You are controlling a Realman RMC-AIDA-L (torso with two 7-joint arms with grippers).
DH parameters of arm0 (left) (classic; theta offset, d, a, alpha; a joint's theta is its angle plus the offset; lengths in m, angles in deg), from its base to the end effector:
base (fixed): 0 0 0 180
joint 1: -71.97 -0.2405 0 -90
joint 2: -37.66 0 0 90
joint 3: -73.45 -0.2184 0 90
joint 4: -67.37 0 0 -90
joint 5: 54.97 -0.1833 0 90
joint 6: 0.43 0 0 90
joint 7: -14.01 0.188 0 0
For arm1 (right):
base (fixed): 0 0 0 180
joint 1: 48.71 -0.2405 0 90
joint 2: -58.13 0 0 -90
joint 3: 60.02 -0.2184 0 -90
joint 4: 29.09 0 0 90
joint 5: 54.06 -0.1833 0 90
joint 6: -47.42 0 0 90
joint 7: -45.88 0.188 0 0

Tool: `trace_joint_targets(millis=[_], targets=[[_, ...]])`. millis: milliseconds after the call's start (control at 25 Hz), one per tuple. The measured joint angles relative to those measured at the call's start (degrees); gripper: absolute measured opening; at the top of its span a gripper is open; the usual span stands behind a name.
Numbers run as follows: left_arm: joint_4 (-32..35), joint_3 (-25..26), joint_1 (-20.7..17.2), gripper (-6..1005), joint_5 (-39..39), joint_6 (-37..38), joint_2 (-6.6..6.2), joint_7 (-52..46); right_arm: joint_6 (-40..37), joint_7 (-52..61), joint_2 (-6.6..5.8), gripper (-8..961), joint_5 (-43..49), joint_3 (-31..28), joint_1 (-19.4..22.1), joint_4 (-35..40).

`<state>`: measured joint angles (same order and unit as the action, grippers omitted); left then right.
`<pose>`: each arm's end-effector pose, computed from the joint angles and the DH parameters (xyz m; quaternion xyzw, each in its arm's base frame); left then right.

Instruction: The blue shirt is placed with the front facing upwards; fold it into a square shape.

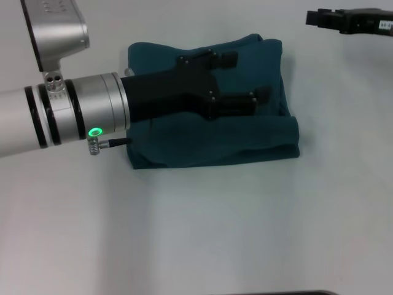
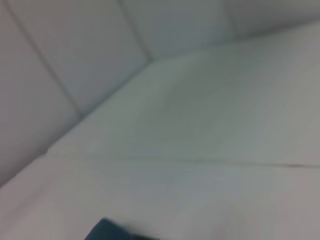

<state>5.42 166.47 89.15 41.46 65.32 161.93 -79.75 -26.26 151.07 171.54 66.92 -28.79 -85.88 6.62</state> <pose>-0.0979 0.2894 -0.0721 -0.9238 -0.2015 -0.3089 0.1034 0.2316 0.3822 0.0314 -0.8464 0.4183 0.2221 0.2435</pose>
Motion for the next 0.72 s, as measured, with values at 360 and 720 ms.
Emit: trace_joint_targets(millis=[360, 720], targets=[[-0.9, 1.0, -1.6, 952, 0.0, 1.7, -0.23, 1.9, -4.7, 28.7, -2.92, 505, 10.5, 11.9, -6.5, 7.9], [-1.0, 1.3, -3.4, 952, 0.0, 3.0, -0.25, 5.9, -6.2, 39.9, -1.87, 711, 27.4, 14.0, -14.5, 9.2]])
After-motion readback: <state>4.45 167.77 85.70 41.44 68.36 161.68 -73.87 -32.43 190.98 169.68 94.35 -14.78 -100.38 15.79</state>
